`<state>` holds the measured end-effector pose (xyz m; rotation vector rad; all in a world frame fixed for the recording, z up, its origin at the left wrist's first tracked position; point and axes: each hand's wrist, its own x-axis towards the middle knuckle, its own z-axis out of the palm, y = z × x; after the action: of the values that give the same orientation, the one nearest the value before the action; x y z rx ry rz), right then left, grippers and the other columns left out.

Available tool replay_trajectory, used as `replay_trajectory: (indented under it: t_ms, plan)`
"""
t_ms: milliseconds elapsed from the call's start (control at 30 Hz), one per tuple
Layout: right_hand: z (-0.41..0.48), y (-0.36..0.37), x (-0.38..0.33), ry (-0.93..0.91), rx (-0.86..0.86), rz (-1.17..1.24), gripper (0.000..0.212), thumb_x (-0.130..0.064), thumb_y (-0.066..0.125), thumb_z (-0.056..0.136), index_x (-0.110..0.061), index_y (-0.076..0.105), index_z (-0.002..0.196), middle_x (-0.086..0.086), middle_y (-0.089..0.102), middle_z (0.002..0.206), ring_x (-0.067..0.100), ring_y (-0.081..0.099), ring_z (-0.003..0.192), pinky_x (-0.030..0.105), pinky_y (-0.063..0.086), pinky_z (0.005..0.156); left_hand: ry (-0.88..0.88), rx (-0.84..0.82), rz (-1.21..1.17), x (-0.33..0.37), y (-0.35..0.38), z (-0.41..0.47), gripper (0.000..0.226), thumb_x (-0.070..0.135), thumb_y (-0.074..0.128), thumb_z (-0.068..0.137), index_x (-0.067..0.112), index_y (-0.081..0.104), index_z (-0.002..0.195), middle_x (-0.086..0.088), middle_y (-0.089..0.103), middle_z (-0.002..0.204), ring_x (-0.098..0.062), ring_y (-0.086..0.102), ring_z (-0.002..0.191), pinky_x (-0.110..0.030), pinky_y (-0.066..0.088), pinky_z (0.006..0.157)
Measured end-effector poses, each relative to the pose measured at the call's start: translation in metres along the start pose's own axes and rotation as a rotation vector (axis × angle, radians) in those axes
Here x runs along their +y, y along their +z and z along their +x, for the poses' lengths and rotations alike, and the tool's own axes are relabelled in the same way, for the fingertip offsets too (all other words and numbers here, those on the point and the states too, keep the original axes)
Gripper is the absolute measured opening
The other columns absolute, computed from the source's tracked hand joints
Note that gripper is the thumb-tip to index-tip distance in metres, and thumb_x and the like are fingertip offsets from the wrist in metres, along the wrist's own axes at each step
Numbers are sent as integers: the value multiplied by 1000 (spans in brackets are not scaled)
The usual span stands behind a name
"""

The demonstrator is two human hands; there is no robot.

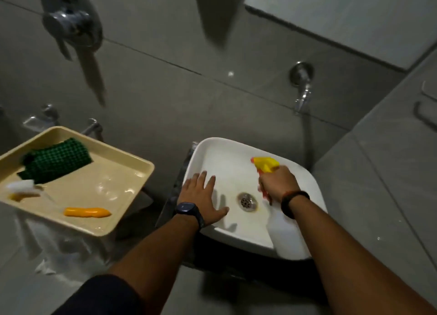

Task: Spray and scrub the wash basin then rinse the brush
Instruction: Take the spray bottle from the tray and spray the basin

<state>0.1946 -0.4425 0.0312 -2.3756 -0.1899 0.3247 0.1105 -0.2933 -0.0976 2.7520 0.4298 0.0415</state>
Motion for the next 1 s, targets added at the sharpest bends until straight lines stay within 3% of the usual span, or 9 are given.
replay_trajectory:
  t_ms: [200,333,400,467,600,700,767,900,1000]
  plan:
    - [-23,-11,60,77,-118,98,41,-13,46,75,-37,70,99,15,70,80,36,60,55,29,42,42,-85,60,79,4,12,3,96,72,37,72,21,10,149,-9,8,159,-27,2,145,-44,2,118]
    - [-13,-7,67,126,55,-23,38,-29,46,67,-23,70,95,15,71,73,31,62,52,38,58,58,-92,50,94,3,15,6,98,73,35,72,21,5,149,-8,4,160,-27,-3,146,-44,-2,117]
    - [-8,-13,69,166,161,-36,35,-28,47,66,-19,69,91,13,71,72,34,66,59,44,59,69,-92,46,104,4,15,6,98,73,34,72,21,4,149,-9,4,160,-27,-4,146,-44,-2,117]
    - [-6,-21,71,202,184,-68,31,-30,48,71,-18,68,92,13,70,74,34,66,61,41,59,67,-92,38,113,4,14,6,97,73,34,73,21,3,149,-9,3,160,-27,-5,146,-44,-3,117]
    - [-17,-29,74,235,26,-68,29,-19,47,74,-13,70,92,14,69,65,26,58,46,28,48,47,-89,34,117,5,13,4,96,71,34,74,21,2,149,-9,2,160,-27,-6,145,-44,-3,117]
    - [-25,-25,72,274,-190,-11,45,-13,44,63,-5,68,100,16,62,58,27,50,43,28,42,44,-90,32,115,5,12,3,96,71,33,75,21,0,149,-8,1,160,-27,-7,145,-44,-4,117]
    - [-26,-17,66,249,-222,20,47,-12,44,62,-4,68,101,15,61,58,27,51,45,29,41,45,-84,28,113,5,12,3,96,71,33,75,21,0,149,-8,0,160,-27,-8,145,-44,-5,117]
    - [-19,-3,60,150,-28,78,40,-17,45,70,-35,69,97,9,65,62,23,56,45,27,46,43,-80,35,109,4,13,4,97,72,32,74,21,-1,149,-8,-1,160,-27,-8,145,-45,-4,117]
    - [-11,-6,63,172,202,73,35,-24,45,66,-20,69,90,12,68,66,27,59,43,41,59,58,-78,34,123,4,15,5,97,72,31,74,21,-3,149,-8,-2,160,-27,-9,145,-45,-4,118]
